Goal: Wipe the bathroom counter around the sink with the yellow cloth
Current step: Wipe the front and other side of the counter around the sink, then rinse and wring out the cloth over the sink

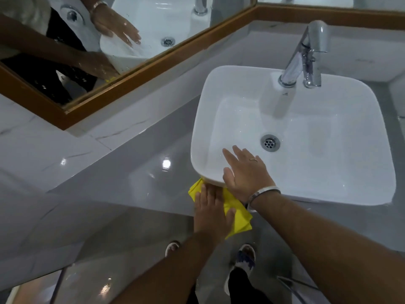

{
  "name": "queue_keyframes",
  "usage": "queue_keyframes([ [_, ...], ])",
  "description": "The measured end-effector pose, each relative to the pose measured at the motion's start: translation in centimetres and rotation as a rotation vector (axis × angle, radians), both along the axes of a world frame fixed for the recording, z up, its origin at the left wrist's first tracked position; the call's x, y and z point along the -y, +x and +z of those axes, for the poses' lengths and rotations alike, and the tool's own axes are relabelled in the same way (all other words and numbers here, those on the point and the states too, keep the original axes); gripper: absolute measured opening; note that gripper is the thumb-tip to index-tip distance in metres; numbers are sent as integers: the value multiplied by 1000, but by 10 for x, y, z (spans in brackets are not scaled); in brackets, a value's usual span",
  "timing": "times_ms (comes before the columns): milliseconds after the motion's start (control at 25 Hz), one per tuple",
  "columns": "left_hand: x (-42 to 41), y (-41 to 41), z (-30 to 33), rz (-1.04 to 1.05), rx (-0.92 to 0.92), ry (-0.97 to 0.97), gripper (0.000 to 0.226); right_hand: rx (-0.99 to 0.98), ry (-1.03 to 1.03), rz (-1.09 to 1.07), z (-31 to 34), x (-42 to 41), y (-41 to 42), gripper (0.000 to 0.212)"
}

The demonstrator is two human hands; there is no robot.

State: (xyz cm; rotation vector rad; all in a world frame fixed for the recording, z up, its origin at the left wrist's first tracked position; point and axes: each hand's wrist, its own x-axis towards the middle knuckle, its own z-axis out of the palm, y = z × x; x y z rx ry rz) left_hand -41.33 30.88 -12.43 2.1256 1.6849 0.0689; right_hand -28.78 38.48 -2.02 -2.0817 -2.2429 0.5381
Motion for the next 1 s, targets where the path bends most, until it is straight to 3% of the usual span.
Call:
queue_keyframes([
  [120,-9,-39,7,-200,4,33,74,-230,180,10,20,11,8,54],
  [240,-34,-71,18,-520,-101,142,57,-219,455,189,26,59,11,31],
  [320,-58,-85,19,-710,-137,190,56,-126,227,205,4,98,1,31],
  [400,-79,-89,18,-851,-167,219,65,17,-212,-82,-26,114,-12,75],
  [480,-90,-86,19,-941,-226,241,70,97,-467,-315,-51,114,-31,121],
  [520,-91,-84,19,-957,-254,244,70,105,-490,-355,-63,112,-42,124],
  [560,-92,-82,19,-965,-268,250,69,105,-481,-386,-64,107,-53,113],
  [680,-93,-84,25,-967,-233,190,59,50,-418,-424,-60,85,-64,62],
  [760,-94,-96,35,-992,-109,150,56,-86,-388,-395,-44,75,-58,40],
  [840,-93,-109,50,-1012,36,189,69,-357,-530,-427,-5,72,-49,31],
  [920,-80,-114,71,-958,174,378,81,-692,-729,-617,42,71,-41,23],
  [1000,-65,-105,94,-835,326,645,74,-1015,-910,-727,80,70,-23,26],
])
